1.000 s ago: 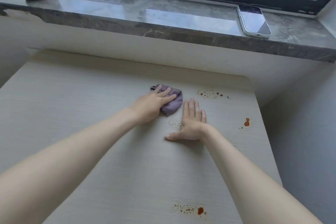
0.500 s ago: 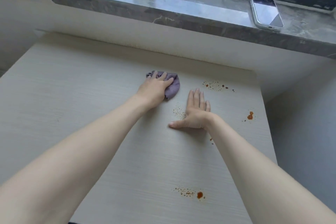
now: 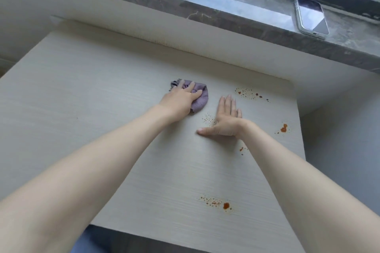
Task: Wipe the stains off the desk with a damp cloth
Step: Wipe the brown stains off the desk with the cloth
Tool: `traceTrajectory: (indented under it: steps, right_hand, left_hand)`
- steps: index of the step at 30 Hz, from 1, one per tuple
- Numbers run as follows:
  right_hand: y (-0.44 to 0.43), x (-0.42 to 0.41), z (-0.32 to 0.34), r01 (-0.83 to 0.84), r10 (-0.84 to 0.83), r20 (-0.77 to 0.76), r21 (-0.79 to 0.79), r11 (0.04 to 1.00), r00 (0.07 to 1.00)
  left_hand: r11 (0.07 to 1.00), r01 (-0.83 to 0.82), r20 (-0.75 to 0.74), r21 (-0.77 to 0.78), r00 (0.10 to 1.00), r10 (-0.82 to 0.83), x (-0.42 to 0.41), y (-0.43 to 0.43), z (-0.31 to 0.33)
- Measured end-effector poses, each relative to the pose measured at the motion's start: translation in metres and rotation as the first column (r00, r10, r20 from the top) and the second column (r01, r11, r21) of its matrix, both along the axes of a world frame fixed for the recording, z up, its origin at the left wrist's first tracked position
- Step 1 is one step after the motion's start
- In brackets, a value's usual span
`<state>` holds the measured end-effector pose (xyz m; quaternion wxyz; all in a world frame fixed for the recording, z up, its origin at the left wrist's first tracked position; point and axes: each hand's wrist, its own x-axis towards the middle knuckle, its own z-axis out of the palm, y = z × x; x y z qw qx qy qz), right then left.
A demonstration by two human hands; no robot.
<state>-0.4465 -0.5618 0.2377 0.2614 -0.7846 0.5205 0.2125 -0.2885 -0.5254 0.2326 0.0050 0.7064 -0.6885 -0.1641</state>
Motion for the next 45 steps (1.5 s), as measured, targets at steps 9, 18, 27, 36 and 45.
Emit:
traceTrajectory:
  steps: [9,18,27,36,45]
  right_hand:
    - [0.062,-0.031,-0.011,0.335,-0.304,0.168,-0.206,0.920,0.938]
    - [0.100,-0.083,0.006,0.730,-0.735,-0.001,-0.116,0.673,0.678]
    - [0.096,-0.079,0.007,0.784,-0.782,-0.059,0.004,0.621,0.620]
    - [0.096,-0.074,0.005,0.800,-0.799,-0.041,0.002,0.601,0.600]
    - [0.097,-0.073,0.006,0.798,-0.797,-0.039,-0.013,0.603,0.602]
  left_hand:
    - [0.999,-0.046,0.013,0.026,0.999,0.045,-0.001,0.010,0.003]
    - [0.988,0.120,0.095,0.094,0.987,-0.129,-0.028,0.057,0.007]
    - [0.996,-0.065,-0.021,0.066,0.998,0.066,-0.049,0.045,0.002]
    - [1.000,0.027,-0.150,-0.017,0.988,-0.029,-0.025,0.059,-0.015]
    - [0.977,0.214,-0.157,0.015,0.965,-0.209,-0.032,0.080,-0.012]
